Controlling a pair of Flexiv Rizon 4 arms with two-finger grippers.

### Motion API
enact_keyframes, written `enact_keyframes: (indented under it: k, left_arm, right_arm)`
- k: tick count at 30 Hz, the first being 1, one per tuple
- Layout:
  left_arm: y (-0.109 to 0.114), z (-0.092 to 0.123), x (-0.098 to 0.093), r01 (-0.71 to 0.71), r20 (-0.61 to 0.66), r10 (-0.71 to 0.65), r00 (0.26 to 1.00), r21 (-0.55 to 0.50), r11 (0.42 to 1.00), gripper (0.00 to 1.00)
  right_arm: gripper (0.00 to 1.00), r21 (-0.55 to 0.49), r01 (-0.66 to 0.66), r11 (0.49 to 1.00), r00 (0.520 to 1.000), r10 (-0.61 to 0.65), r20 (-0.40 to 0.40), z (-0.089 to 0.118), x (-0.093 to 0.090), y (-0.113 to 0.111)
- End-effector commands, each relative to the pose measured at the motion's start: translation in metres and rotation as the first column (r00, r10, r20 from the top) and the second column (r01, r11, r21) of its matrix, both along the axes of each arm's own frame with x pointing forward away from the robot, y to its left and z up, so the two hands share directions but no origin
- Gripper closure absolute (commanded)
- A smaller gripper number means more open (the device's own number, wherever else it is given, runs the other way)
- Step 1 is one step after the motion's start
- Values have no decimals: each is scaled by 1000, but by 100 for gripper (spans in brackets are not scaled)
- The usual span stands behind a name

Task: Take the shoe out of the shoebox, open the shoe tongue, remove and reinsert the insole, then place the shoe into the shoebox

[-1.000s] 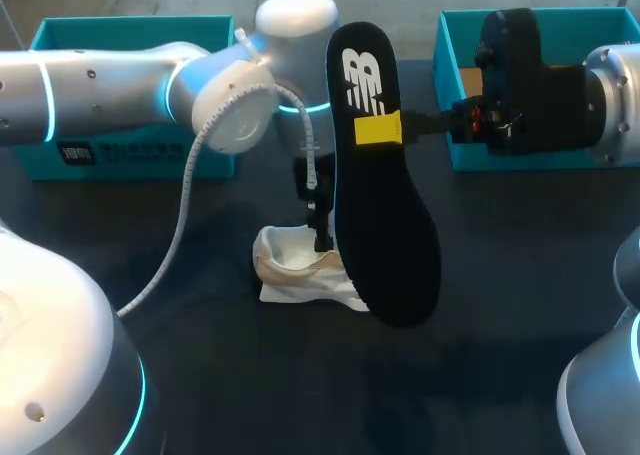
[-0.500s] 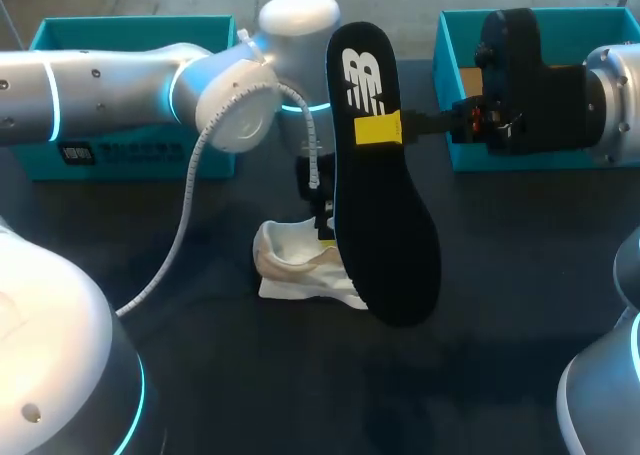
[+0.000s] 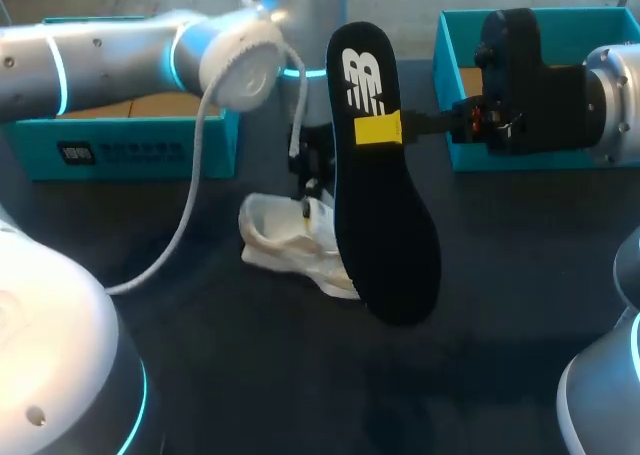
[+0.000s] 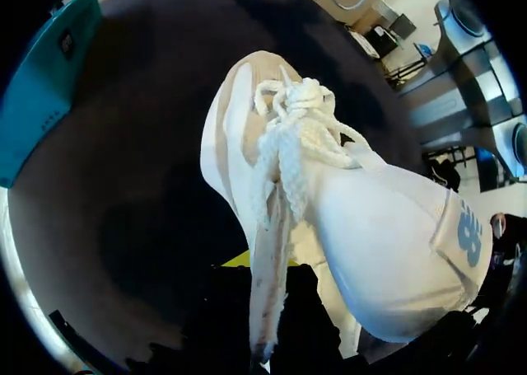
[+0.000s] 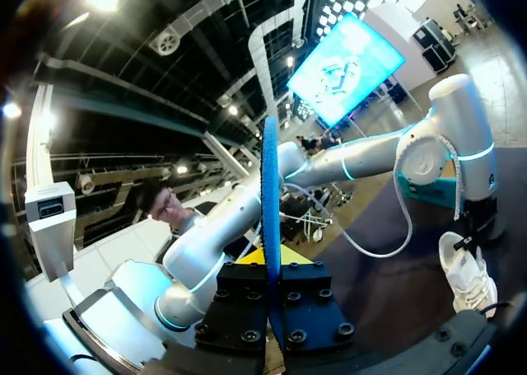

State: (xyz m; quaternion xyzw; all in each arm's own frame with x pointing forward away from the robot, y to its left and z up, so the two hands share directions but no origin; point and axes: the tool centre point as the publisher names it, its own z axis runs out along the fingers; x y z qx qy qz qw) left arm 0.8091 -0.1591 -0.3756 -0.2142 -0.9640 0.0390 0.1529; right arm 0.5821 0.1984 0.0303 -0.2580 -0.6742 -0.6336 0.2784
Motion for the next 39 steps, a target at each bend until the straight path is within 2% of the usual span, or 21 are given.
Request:
enact_keyframes:
  k: [1, 6, 9, 39]
  left_arm:
    - [-4, 16, 13, 132, -71, -131, 989, 10, 991, 100]
    - [2, 33, 18, 289, -113, -297, 948, -78, 954, 100]
    - [5, 40, 19, 398, -81, -409, 909, -128, 909, 100]
    - [5, 40, 19, 398, -81, -409, 909, -128, 909, 100]
  right_arm:
    - [100, -2, 2, 1000, 1000, -2, -2, 0, 0, 2]
    - [100, -2, 2, 1000, 1000, -2, -2, 0, 0, 2]
    - [100, -2, 2, 1000, 1000, -2, -2, 0, 0, 2]
    - [100, -2, 2, 1000, 1000, -2, -2, 0, 0, 2]
